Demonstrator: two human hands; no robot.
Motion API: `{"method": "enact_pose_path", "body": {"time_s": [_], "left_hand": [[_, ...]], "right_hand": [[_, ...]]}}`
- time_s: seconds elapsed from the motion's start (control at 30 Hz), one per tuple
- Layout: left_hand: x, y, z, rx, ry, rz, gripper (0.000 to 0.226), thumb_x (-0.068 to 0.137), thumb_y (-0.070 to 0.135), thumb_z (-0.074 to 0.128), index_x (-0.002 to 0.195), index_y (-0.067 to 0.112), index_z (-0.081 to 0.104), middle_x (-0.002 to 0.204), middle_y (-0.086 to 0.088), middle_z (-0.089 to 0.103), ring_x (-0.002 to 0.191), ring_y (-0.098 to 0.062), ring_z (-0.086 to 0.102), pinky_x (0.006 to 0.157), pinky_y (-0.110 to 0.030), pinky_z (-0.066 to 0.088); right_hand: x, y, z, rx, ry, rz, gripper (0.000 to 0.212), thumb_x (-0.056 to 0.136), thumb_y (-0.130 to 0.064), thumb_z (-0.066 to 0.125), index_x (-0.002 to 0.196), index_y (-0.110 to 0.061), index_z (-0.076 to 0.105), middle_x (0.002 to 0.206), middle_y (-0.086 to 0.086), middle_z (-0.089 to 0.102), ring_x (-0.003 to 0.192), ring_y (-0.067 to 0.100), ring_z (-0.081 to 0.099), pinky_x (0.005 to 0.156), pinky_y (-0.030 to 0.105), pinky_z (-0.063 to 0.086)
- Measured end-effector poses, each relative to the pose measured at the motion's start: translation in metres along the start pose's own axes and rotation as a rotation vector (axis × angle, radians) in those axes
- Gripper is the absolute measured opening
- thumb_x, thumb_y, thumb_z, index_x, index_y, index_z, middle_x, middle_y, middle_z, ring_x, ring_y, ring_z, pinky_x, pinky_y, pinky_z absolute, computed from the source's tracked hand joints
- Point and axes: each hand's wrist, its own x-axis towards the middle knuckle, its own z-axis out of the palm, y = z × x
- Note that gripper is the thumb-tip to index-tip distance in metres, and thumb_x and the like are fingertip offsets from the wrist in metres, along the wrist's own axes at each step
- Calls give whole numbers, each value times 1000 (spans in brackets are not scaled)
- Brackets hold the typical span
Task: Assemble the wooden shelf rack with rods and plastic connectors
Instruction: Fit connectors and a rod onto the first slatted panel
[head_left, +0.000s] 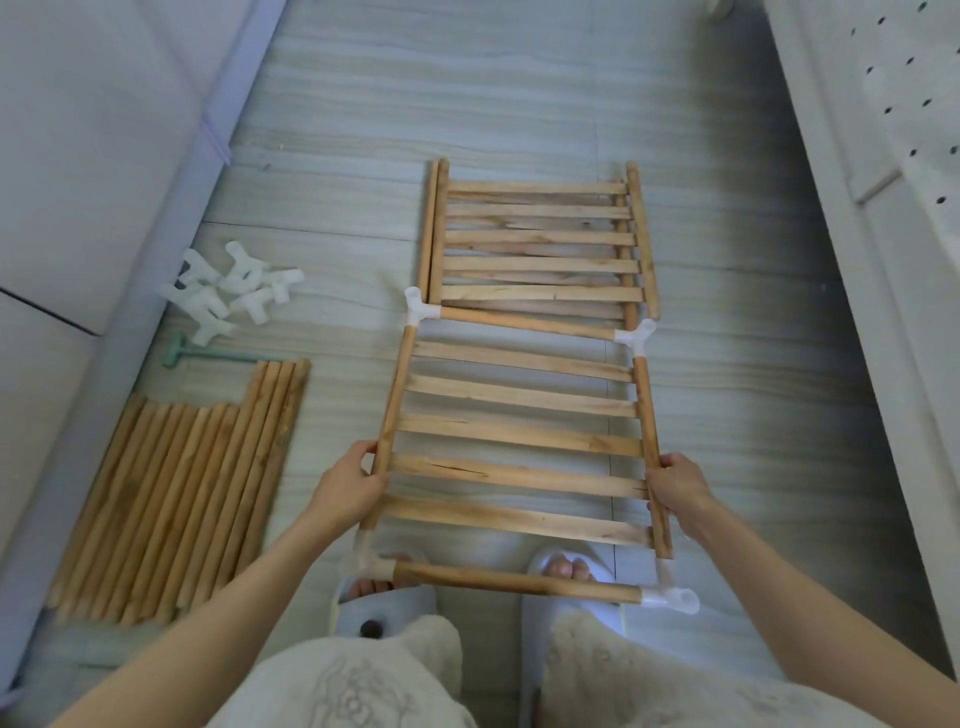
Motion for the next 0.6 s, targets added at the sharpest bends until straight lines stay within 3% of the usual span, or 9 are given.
{"method": "enact_pose_path", "body": {"time_s": [0.17, 0.5, 0.6], "left_hand": [[-1, 1, -2, -17, -61, -11, 38, 92, 16, 51, 128, 21, 43, 78, -6, 56, 73, -19, 56, 62, -30, 47], [2, 3, 0, -40, -107, -55, 40, 90, 9, 48, 129, 18, 46, 84, -10, 58, 81, -25, 58, 73, -38, 52], [12, 9, -1, -37, -80, -51, 43, 91, 9, 47, 133, 18, 46, 84, -7, 59, 82, -25, 58, 74, -38, 52]], "right_hand": [[0, 0, -3, -60, 9, -6, 22, 94, -4, 37, 110, 0, 51, 95, 15, 53, 81, 30, 54, 83, 47, 52], [1, -2, -10, -123, 28, -34, 23, 92, -5, 40, 104, 2, 59, 89, 14, 56, 81, 29, 52, 72, 36, 45], [7, -14, -14, -89, 39, -47, 21, 91, -6, 46, 95, 2, 64, 82, 14, 58, 80, 30, 54, 75, 38, 47]]}}
